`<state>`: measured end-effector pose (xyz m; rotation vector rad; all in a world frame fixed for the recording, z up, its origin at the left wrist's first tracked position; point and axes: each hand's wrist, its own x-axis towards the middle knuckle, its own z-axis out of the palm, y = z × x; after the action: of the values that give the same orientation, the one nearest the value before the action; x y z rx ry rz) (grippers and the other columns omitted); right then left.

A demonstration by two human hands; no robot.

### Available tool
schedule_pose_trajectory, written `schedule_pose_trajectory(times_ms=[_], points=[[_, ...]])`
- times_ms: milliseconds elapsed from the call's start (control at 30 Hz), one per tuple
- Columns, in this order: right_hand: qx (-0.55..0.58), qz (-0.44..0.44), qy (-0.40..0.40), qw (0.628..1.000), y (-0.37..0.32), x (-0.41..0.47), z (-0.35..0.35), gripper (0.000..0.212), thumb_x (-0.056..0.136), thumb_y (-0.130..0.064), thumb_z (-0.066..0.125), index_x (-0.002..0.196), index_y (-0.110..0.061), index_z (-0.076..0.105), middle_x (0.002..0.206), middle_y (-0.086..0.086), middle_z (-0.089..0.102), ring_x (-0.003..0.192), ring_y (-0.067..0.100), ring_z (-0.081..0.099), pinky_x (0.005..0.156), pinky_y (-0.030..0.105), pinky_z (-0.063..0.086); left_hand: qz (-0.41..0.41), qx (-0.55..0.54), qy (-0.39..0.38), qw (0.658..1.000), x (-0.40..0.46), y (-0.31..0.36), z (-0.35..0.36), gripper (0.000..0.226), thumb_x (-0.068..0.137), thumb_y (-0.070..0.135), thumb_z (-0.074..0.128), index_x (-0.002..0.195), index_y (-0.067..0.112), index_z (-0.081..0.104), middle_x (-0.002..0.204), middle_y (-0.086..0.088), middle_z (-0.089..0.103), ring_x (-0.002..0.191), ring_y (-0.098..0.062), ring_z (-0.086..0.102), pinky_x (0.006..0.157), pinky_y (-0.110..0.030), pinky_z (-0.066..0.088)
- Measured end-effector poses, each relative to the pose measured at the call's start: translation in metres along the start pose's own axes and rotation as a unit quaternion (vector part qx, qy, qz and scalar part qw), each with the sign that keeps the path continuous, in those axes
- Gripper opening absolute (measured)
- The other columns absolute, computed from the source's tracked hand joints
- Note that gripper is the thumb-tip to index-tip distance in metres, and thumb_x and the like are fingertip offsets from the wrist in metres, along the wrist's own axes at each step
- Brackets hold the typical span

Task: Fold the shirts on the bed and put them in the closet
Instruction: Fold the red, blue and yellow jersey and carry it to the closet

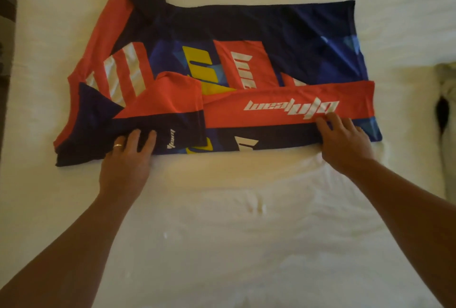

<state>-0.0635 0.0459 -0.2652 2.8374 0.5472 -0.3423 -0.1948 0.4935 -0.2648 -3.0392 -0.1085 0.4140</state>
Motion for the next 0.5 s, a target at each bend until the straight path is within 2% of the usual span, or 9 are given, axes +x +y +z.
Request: schedule_pose_trajectory(times_ms=[100, 167, 233, 333, 433, 500], points=[[0.016, -0.029, 0.012, 0.999, 0.012, 0.002, 0.008, 0.062, 0.067, -0.002, 0.079, 0.127, -0.002, 0.06, 0.124, 0.026, 0.057, 0.095, 0.048, 0.062, 0.06, 0.05, 0.055, 0.017, 0.01, 0.0, 1.0, 0.0, -0.003, 0.004, 0.052, 0.088, 0.011, 0.054, 0.139, 0.003, 0.057, 0.133, -0.026, 0.055, 0.104, -0.05, 0.055, 0.06, -0.057, 0.057], [0.027, -0.035, 0.036, 0.998, 0.017, 0.004, 0.013, 0.054, 0.068, 0.003, 0.075, 0.121, -0.002, 0.064, 0.123, 0.023, 0.061, 0.091, 0.046, 0.063, 0.057, 0.047, 0.055, 0.033, 0.02, -0.007, 0.999, 0.0, -0.005, 0.005, 0.056, 0.089, 0.02, 0.042, 0.139, 0.002, 0.057, 0.134, -0.026, 0.056, 0.104, -0.05, 0.056, 0.062, -0.056, 0.057], [0.048, -0.039, 0.051, 0.997, 0.022, 0.006, 0.018, 0.051, 0.066, 0.008, 0.073, 0.116, -0.001, 0.068, 0.119, 0.021, 0.065, 0.085, 0.044, 0.065, 0.053, 0.044, 0.055, 0.045, 0.031, -0.005, 0.998, 0.0, -0.008, 0.005, 0.056, 0.089, 0.021, 0.039, 0.138, 0.0, 0.059, 0.134, -0.028, 0.057, 0.103, -0.05, 0.059, 0.071, -0.058, 0.056], [0.083, -0.046, 0.048, 0.994, 0.026, 0.004, 0.017, 0.053, 0.066, 0.01, 0.072, 0.117, 0.002, 0.07, 0.121, 0.021, 0.068, 0.088, 0.045, 0.067, 0.052, 0.048, 0.056, 0.057, 0.046, 0.005, 0.997, -0.001, -0.01, 0.001, 0.053, 0.089, 0.015, 0.039, 0.134, -0.003, 0.061, 0.131, -0.033, 0.058, 0.101, -0.052, 0.061, 0.084, -0.061, 0.052], [0.093, -0.038, 0.045, 0.994, 0.025, -0.01, 0.01, 0.056, 0.061, 0.011, 0.073, 0.117, 0.003, 0.071, 0.118, 0.022, 0.069, 0.087, 0.045, 0.069, 0.051, 0.047, 0.056, 0.048, 0.043, -0.001, 0.998, -0.012, -0.005, -0.01, 0.052, 0.085, 0.009, 0.043, 0.132, -0.001, 0.063, 0.132, -0.03, 0.059, 0.104, -0.051, 0.063, 0.074, -0.057, 0.056], [0.091, -0.034, 0.038, 0.995, 0.023, -0.03, 0.006, 0.057, 0.058, 0.011, 0.074, 0.115, 0.003, 0.071, 0.115, 0.022, 0.07, 0.086, 0.044, 0.069, 0.051, 0.046, 0.056, 0.049, 0.03, 0.002, 0.998, -0.026, -0.001, -0.017, 0.054, 0.084, 0.008, 0.039, 0.13, -0.001, 0.065, 0.132, -0.029, 0.06, 0.104, -0.05, 0.064, 0.069, -0.056, 0.057]])
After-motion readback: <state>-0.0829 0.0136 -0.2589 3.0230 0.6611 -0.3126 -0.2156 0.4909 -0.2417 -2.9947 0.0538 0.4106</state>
